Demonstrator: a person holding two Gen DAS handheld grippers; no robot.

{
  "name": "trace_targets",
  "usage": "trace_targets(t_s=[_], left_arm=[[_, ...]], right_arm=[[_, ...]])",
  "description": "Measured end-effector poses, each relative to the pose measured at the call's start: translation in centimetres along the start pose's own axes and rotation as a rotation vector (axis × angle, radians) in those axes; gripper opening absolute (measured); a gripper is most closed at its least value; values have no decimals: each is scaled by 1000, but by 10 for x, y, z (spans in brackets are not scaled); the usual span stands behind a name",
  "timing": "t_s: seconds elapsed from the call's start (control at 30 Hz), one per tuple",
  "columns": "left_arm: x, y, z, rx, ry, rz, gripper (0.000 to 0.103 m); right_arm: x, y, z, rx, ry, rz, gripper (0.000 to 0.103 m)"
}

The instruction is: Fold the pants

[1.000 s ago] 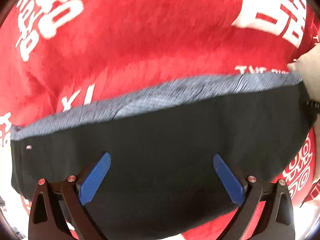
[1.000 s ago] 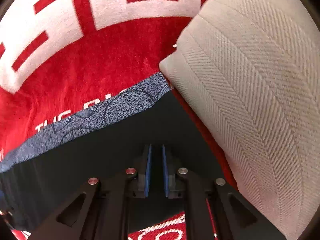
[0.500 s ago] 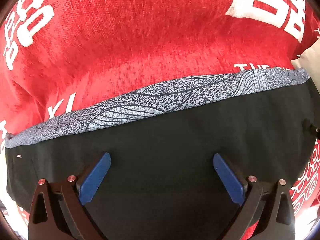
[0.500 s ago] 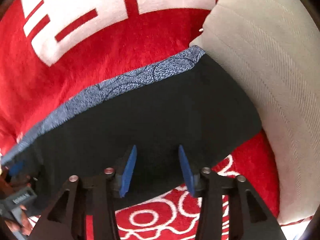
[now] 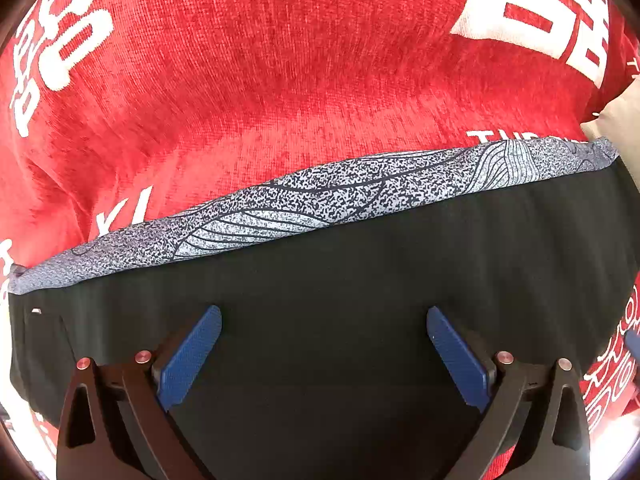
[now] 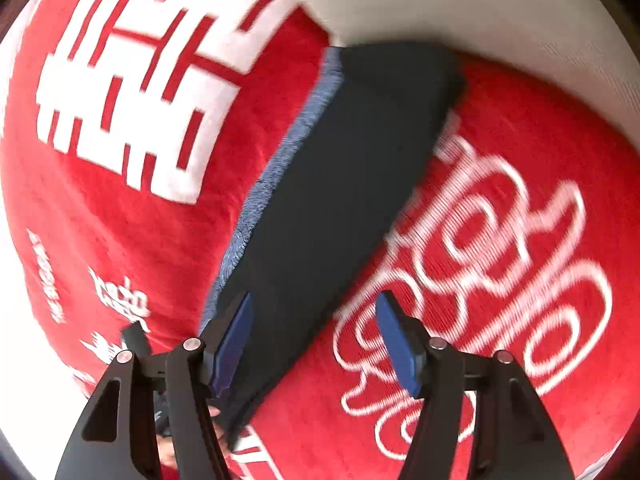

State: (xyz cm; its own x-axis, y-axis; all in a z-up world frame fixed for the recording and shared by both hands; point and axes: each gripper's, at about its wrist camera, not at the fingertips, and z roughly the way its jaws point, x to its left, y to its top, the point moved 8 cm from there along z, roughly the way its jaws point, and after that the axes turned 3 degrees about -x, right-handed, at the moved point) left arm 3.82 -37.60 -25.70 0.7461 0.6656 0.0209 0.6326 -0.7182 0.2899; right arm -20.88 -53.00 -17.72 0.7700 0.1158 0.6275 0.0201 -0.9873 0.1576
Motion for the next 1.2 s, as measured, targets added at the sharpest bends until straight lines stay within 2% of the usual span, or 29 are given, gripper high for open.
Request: trace_targets(t_s=[0.13, 0.2, 0.3, 0.4, 0.47, 0.53, 0.63, 0.9, 1.0, 1.03, 1.07, 1.1, 1.13, 1.2], left_arm=[[-4, 3, -12, 25, 35, -11, 103], [-18, 7, -28, -1, -6, -19, 103], [-45, 10, -41, -32, -47, 9, 103], [-77, 6, -28, 1, -43, 76, 103], [-83, 1, -17, 23, -38, 73, 103], [-81, 1, -15, 3, -61, 26, 103], [-80, 2, -16, -7, -66, 45, 103], [-83, 1, -15, -39, -59, 57, 103], [-85, -2, -14, -27, -60, 45, 103], [-85, -1, -14, -14, -57, 38, 103], [-84, 0, -16, -3, -53, 29, 102], [-84, 2, -21, 0, -53, 13, 92], [-84, 3, -26, -3, -58, 6, 87], [-88, 9, -39, -33, -70, -9, 87]], right_arm=[[-20, -1, -6, -76, 55, 120, 67], [-29, 4, -5, -117, 97, 197, 67], [-33, 15, -8, -148, 135, 240, 67], [-31, 24, -8, -158, 143, 230, 67], [-30, 30, -6, -160, 148, 226, 67], [-30, 37, -4, -167, 149, 223, 67], [-34, 45, 0, -173, 156, 234, 67], [-12, 81, 25, -229, 181, 174, 67], [-7, 90, 32, -203, 178, 168, 68], [-7, 91, 34, -178, 162, 170, 64], [-9, 91, 35, -153, 137, 173, 47], [-13, 91, 34, -121, 72, 166, 32], [-16, 90, 34, -102, 30, 153, 13], [-14, 90, 29, -83, 14, 118, 12]])
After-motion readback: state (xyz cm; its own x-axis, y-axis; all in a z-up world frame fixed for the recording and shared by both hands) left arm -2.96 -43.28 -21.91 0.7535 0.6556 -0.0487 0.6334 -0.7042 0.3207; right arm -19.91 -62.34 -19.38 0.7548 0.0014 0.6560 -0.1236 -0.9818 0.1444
